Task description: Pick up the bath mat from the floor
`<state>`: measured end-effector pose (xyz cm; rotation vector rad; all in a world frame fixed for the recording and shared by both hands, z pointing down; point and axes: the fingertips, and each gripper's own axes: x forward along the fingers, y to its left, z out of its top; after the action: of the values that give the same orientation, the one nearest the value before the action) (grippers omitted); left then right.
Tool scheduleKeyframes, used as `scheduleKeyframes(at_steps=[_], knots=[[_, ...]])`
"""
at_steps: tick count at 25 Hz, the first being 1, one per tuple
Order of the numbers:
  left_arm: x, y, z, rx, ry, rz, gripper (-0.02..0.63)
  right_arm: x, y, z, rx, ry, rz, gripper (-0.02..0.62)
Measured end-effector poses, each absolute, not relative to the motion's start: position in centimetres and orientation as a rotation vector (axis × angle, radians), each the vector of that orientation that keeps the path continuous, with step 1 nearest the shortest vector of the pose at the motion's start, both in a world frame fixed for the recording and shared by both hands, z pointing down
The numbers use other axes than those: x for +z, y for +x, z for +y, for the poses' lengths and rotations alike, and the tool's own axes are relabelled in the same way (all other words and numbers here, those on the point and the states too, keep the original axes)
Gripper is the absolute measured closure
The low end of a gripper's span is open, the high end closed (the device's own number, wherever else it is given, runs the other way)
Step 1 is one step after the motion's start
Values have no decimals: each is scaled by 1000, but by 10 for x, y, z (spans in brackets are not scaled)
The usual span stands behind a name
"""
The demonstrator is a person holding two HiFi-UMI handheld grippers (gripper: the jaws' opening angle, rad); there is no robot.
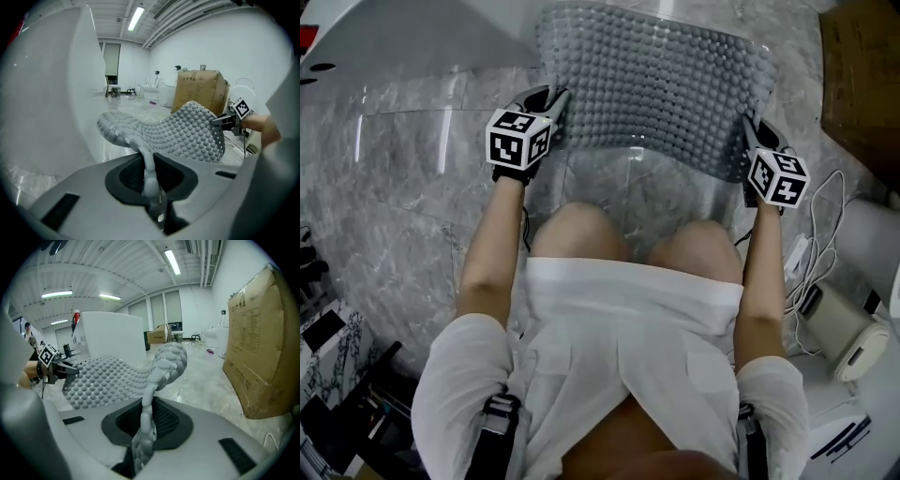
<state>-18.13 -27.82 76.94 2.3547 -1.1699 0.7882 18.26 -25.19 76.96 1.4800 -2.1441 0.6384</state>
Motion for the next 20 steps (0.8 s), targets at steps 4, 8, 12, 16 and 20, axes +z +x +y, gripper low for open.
scheduleKeyframes(at_steps=[4,8,12,16,20], knots=[[736,-173,-292,749,2414,-1248,549,736,186,-266,520,1563,-2183,531],[695,-164,-307,720,2491,-1333,549,699,182,-278,411,1620,-2230,532],[641,-153,-322,702,2588,-1417,549,654,183,-291,319,1677,-2277,532],[584,-144,-337,617,2668,-1493,551,603,190,-303,202,1755,-2314,534],[537,-146,-345,471,2698,-1555,551,556,196,-308,88,1834,-2337,534]])
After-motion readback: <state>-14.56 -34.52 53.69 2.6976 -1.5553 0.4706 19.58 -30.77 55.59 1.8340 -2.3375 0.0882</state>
